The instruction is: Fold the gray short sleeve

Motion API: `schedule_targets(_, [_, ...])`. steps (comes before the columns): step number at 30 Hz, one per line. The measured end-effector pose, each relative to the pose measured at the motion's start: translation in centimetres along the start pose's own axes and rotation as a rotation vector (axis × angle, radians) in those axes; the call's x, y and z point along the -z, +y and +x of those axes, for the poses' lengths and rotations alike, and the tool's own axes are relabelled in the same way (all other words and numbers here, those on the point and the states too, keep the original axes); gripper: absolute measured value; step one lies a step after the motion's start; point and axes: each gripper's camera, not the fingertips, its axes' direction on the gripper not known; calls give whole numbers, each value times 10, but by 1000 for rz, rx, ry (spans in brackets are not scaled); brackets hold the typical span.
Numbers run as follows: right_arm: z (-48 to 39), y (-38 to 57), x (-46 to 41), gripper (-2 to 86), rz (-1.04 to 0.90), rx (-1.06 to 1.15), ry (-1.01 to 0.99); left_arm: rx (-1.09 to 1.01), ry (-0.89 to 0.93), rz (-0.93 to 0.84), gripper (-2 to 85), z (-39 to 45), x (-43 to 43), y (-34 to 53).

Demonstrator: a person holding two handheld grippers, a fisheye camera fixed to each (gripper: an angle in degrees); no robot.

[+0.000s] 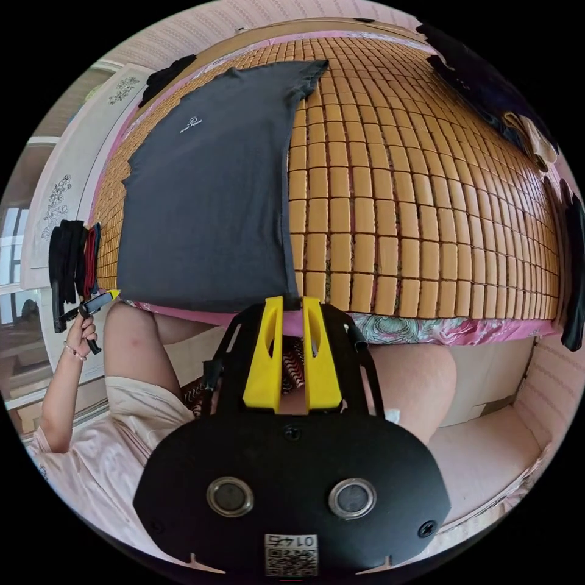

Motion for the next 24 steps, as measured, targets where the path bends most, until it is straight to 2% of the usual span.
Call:
schedule_targets(7, [13,12,-6,13,-44,10,7,-91,-139,-36,-1,7,0,8])
schedule_targets(12, [32,29,-10,27,-30,-82,-74,-25,-43,6,22,-10,4,25])
schedule_targets(15, [43,41,-9,42,-30,-112,-96,-18,-60,28,32,-17,10,43])
schedule_targets(24, [61,91,11,49,104,-94,-216,24,6,172,28,-36,40,119])
